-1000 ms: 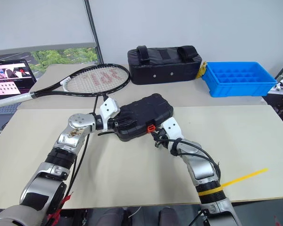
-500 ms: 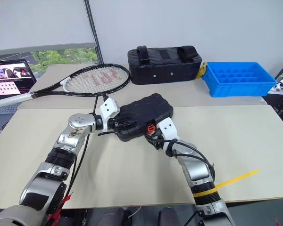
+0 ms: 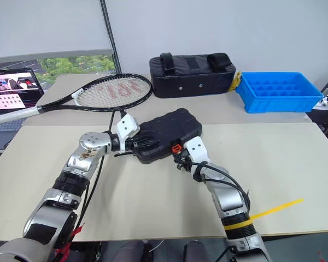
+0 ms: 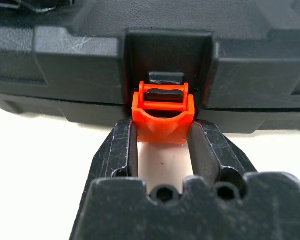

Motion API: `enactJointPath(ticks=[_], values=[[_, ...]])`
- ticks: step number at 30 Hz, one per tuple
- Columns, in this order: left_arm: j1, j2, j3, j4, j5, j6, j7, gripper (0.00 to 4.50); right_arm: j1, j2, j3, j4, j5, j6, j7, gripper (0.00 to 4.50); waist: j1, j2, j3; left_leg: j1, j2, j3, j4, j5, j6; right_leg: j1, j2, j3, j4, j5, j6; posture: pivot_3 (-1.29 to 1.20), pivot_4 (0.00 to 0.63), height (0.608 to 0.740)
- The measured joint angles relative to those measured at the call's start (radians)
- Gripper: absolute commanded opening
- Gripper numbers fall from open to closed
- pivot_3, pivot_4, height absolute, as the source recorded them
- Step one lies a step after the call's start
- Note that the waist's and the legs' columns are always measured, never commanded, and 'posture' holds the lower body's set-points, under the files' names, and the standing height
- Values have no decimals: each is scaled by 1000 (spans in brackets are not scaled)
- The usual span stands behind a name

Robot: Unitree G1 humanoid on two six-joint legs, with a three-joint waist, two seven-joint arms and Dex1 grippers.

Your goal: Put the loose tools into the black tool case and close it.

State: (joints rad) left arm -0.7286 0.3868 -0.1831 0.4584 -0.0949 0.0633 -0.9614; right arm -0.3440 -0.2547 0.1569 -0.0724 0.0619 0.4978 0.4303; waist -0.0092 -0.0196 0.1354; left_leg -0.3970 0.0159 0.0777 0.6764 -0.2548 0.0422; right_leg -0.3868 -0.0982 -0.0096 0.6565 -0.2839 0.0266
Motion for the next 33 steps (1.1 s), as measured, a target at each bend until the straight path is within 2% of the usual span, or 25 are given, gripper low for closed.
enactJointPath(ticks=[10, 30, 31, 32, 33], values=[[8, -1, -4, -13, 12, -14, -2, 2300, 2, -11, 0, -81, 0, 114, 1, 1162, 4, 0, 0, -2, 0, 0, -1, -1, 2, -1, 0, -1, -3, 0, 0, 0, 150, 729], [36, -3, -6, -51, 23, -35, -2, 2300, -2, -9, -13, -92, 6, 139, 12, 1162, 4, 0, 0, -2, 0, 0, -1, -1, 2, 0, 0, -2, -6, 0, 0, 0, 150, 729], [37, -4, -6, -52, 23, -35, -2, 2300, -2, -10, -13, -92, 6, 139, 15, 1662, 4, 0, 0, -2, 0, 0, -1, -1, 2, 0, 0, -2, -6, 0, 0, 0, 150, 729], [38, -4, -6, -52, 23, -35, -2, 2300, -2, -12, -13, -92, 6, 139, 20, 1968, 4, 0, 0, -2, 0, 0, -1, -1, 2, 0, 0, -2, -6, 0, 0, 0, 150, 729], [38, -4, -6, -52, 23, -35, -2, 2300, -2, -13, -13, -94, 6, 139, 21, 1968, 4, 0, 0, -2, 0, 0, -1, -1, 2, 0, 0, -2, -6, 0, 0, 0, 150, 729]])
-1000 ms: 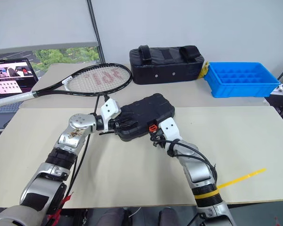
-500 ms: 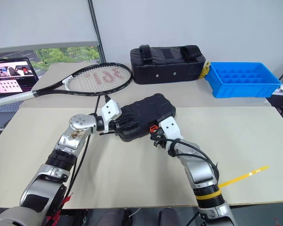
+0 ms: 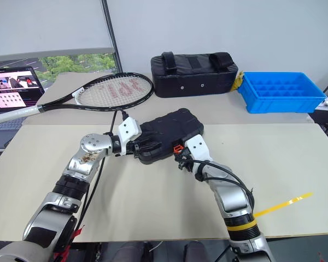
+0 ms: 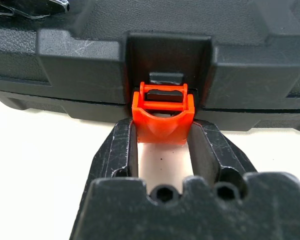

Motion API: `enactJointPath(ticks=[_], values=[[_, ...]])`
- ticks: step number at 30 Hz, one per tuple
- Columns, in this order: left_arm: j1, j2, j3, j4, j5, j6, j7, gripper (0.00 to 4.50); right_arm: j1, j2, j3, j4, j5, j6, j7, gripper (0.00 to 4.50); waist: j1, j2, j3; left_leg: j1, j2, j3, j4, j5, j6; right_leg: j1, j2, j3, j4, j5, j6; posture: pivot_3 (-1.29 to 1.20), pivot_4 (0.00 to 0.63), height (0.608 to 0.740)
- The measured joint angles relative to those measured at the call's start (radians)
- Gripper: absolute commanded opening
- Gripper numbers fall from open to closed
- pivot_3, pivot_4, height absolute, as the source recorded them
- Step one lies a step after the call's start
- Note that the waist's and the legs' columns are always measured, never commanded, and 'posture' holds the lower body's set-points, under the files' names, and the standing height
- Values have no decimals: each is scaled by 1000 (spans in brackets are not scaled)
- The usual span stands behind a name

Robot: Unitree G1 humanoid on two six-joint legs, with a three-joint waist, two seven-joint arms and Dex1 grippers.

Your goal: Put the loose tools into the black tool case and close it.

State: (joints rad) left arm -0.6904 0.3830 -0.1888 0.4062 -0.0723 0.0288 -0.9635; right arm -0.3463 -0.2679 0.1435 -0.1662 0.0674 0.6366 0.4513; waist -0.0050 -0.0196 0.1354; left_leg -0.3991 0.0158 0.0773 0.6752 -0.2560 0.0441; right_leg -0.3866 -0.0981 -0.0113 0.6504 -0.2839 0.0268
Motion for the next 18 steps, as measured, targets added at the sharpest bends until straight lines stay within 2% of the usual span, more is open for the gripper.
enactJointPath(ticks=[16, 17, 18], values=[[4, -4, 0, -1, 0, 3, -1, 2300, 10, -4, 6, 6, -5, -37, 0, 1968, 0, 0, -1, 1, 0, 0, 0, 0, 0, 1, 0, 0, 0, 0, 0, 0, 150, 729], [3, -4, 0, -1, 0, 3, -1, 2300, 14, 0, 5, 12, -5, -39, -1, 2314, 0, 0, -1, 1, 0, 0, 0, 0, 0, 1, 0, 0, 0, 0, 0, 0, 150, 729], [4, -4, 0, -1, 0, 3, -1, 2300, 15, 0, 5, 15, -5, -40, -1, 2459, 0, 0, -1, 1, 0, 0, 0, 0, 0, 1, 0, 0, 0, 0, 0, 0, 150, 729]])
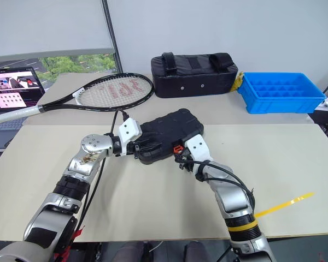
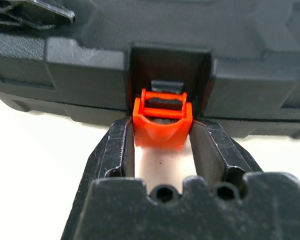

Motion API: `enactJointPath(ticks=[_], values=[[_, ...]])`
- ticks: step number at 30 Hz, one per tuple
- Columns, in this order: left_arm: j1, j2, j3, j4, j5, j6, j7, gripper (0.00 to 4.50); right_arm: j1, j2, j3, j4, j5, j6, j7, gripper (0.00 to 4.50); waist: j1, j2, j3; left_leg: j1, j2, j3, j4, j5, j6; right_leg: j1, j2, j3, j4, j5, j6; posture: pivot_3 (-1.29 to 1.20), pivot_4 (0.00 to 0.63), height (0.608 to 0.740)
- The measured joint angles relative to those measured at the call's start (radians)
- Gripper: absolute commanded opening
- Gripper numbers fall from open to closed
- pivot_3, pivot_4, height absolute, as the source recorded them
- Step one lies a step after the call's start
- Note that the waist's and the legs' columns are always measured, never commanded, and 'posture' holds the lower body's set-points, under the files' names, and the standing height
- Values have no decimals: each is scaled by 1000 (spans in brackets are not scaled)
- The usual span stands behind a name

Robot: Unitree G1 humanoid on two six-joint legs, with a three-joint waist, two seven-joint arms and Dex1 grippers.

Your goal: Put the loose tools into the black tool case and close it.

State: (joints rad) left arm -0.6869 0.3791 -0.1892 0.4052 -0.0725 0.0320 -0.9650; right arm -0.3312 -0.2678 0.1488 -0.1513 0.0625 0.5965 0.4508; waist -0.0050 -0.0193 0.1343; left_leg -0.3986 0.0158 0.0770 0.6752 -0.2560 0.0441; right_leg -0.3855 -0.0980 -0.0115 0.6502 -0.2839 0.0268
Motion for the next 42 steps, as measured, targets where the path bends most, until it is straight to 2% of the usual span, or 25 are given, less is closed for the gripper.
enactJointPath(ticks=[2, 18, 21, 24, 32, 42], values=[[0, 0, 0, 0, 0, 1, 0, 2300, 0, 0, 1, 4, 0, -2, -1, 2950, 0, 0, 0, 0, 0, 0, 0, 0, 0, 0, 0, 0, 0, 0, 0, 0, 150, 729], [3, 1, 0, -4, 0, 3, 0, 2300, 0, 46, -4, 112, -6, -69, -48, 2950, 0, 0, -1, 0, 0, 0, 0, 0, 0, 0, 0, 0, 0, 0, 0, 0, 150, 729], [3, 2, 0, -3, 0, 4, 0, 2300, 0, 58, -16, 130, -1, -90, -61, 2239, -1, 0, -1, 0, 0, 0, 0, 0, 0, 0, 0, 0, 0, 0, 0, 0, 150, 729], [2, 2, 0, -3, 0, 4, 0, 2300, 0, 65, -12, 137, 0, -101, -59, 1192, 0, 0, -1, 0, 0, 0, 0, 0, 0, 0, 0, 0, 0, 0, 0, 0, 150, 729], [2, 2, -4, -6, 0, 4, -8, 2300, 19, 40, -6, 102, -1, -102, -56, 1148, 3, 0, -2, 0, 0, 0, 0, 0, 0, 0, 0, 0, 0, 0, 0, 0, 150, 729], [5, 1, -13, -20, 0, 4, -19, 2300, 49, -15, 3, -34, 0, 15, -37, 1148, 13, 1, -2, -1, 0, 0, -1, -1, 1, 0, 0, -1, -2, 0, 0, 0, 150, 729]])
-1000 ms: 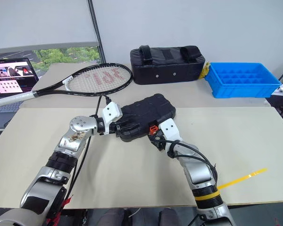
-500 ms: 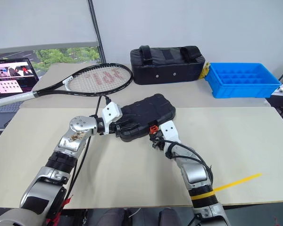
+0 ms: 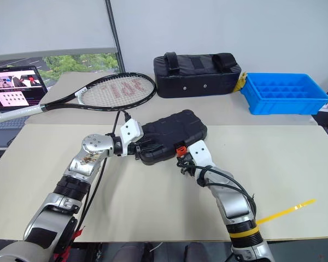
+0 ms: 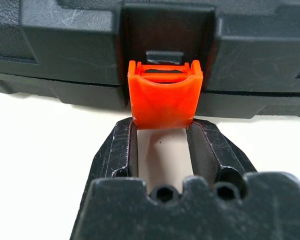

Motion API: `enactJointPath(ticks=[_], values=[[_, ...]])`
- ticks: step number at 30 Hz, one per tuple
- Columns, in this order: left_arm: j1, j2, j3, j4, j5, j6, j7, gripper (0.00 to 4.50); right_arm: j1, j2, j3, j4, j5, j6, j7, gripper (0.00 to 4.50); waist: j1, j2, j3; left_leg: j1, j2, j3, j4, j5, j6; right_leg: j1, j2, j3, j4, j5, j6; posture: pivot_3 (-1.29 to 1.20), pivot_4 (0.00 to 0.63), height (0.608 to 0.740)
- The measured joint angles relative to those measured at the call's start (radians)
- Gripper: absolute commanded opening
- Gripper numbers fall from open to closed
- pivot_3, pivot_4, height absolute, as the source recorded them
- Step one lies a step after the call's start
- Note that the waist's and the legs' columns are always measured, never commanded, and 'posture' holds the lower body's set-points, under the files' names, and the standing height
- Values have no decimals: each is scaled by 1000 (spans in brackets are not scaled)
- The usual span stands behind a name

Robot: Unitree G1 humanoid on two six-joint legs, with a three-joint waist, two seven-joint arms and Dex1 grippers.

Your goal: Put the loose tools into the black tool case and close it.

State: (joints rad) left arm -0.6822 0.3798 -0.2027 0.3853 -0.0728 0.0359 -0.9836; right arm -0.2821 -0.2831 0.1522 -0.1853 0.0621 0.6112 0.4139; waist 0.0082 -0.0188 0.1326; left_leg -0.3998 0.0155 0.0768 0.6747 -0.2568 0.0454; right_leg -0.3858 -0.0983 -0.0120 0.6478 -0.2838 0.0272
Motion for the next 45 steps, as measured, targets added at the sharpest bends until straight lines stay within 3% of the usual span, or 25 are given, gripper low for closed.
enactJointPath(ticks=[11, 13, 19, 27, 30, 33, 40, 45], values=[[1, 10, 4, 8, 0, 0, 7, 2300, -56, 18, 13, 55, -1, 8, -5, 1148, -9, 0, 0, 2, 0, 0, 0, 0, 0, 1, 1, 1, 1, 0, 0, 0, 150, 729], [2, 10, 4, 9, 0, 0, 7, 2300, -65, 21, 13, 66, -1, 8, -5, 2176, -13, 0, 0, 2, 0, 0, 0, 1, -1, 2, 1, 1, 1, 0, 0, 0, 150, 729], [4, 11, 5, 8, 0, 0, 9, 2300, -72, 23, 15, 77, -4, 8, -4, 4119, -18, 0, -1, 3, 0, 0, 1, 1, -1, 2, 1, 1, 1, 0, 0, 0, 150, 729], [12, 10, 5, 2, 0, 0, 11, 2300, -47, -25, 12, 2, 1, 15, 12, 4119, -16, 0, -1, 3, 0, 0, 1, 1, -1, 2, 0, 1, 1, 0, 0, 0, 150, 729], [12, 9, 6, 2, 0, 0, 11, 2300, -6, -42, -11, -45, 9, 32, 21, 3457, -16, 0, -1, 3, 0, 0, 0, 0, -1, 2, 0, 1, 1, 0, 0, 0, 150, 729], [11, 10, 7, 3, 0, 0, 11, 2300, 23, -42, -16, -75, 24, 35, 21, 2272, -17, 0, -1, 3, 0, 0, 0, 0, -1, 2, 0, 1, 1, 0, 0, 0, 150, 729], [15, 9, 7, 3, 0, 0, 11, 2300, 16, -16, -12, -100, 37, 34, 13, 77, -17, 0, -1, 3, 0, 0, 0, 0, -1, 2, 0, 1, 1, 0, 0, 0, 150, 729], [14, 10, 8, 3, 0, 0, 16, 2300, -36, 3, -5, -54, 34, 13, 5, 77, -17, -1, -2, 3, 0, 0, 0, 0, -1, 2, 0, 1, 1, 0, 0, 0, 150, 729]])
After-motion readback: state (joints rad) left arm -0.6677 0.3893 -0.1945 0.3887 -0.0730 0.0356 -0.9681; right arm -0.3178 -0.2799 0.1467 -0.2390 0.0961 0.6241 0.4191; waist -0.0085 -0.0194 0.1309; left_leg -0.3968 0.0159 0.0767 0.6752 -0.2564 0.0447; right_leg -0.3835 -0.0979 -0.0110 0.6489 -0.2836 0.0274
